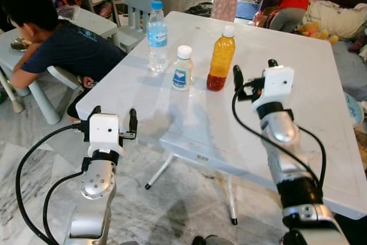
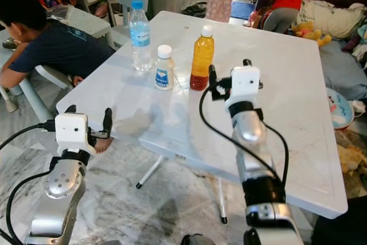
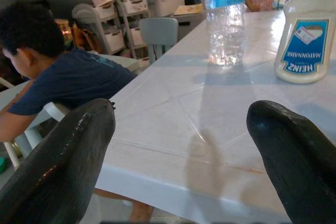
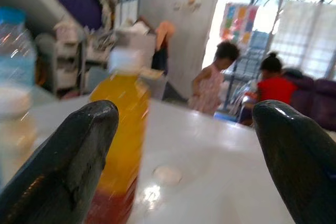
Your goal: Restocking fridge
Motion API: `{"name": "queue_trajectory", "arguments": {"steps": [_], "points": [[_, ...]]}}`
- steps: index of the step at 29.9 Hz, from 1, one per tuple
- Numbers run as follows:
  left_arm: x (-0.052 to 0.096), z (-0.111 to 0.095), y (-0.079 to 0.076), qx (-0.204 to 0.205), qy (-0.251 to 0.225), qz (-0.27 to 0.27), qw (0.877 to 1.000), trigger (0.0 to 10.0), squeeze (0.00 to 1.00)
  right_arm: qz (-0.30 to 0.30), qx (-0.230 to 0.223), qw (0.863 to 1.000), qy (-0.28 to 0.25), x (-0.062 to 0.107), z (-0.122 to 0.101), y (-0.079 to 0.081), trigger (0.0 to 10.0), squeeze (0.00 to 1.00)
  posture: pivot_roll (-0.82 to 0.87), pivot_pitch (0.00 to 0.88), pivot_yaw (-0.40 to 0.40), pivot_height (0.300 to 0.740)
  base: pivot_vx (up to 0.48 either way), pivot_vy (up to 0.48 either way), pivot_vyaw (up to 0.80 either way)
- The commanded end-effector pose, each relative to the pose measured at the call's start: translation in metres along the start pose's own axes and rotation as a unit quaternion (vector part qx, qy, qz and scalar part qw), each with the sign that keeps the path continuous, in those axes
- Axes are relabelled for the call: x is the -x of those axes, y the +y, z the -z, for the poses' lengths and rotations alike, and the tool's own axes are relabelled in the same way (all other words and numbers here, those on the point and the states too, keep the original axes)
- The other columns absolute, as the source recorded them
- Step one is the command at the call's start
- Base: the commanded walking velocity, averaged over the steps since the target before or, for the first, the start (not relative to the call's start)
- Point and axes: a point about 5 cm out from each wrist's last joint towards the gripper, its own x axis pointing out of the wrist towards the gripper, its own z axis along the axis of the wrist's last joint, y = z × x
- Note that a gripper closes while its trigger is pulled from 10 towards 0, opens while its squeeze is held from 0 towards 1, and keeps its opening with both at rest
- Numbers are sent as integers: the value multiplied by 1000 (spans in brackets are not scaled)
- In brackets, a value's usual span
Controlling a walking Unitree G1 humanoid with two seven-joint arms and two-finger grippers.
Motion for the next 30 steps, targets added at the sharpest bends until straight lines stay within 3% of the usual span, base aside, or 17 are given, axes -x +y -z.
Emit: {"name": "queue_trajectory", "arguments": {"steps": [1, 14, 24, 30], "points": [[0, -6, 3, -3, -8, 1, 1000, 10000, 0, 4, -4, 1000, -9, -4, -4, -2, 10000, 0, 124, 70, -11, 740, 0, 0, 0], [7, -12, 13, -24, 0, 11, 1000, 10000, 0, 10, 3, 999, -33, -35, -20, -9, 10000, 0, 196, 102, 32, 740, 0, 0, 0], [12, -12, 14, -35, 13, 24, 999, 10000, 0, -35, -14, 999, -32, -62, -36, 3, 10000, 0, 227, 117, 47, 740, 0, 0, 0], [15, -13, 13, -38, 19, 31, 999, 10000, 0, -41, -28, 998, -25, -74, -45, 2, 10000, 0, 247, 128, 50, 740, 0, 0, 0]]}}
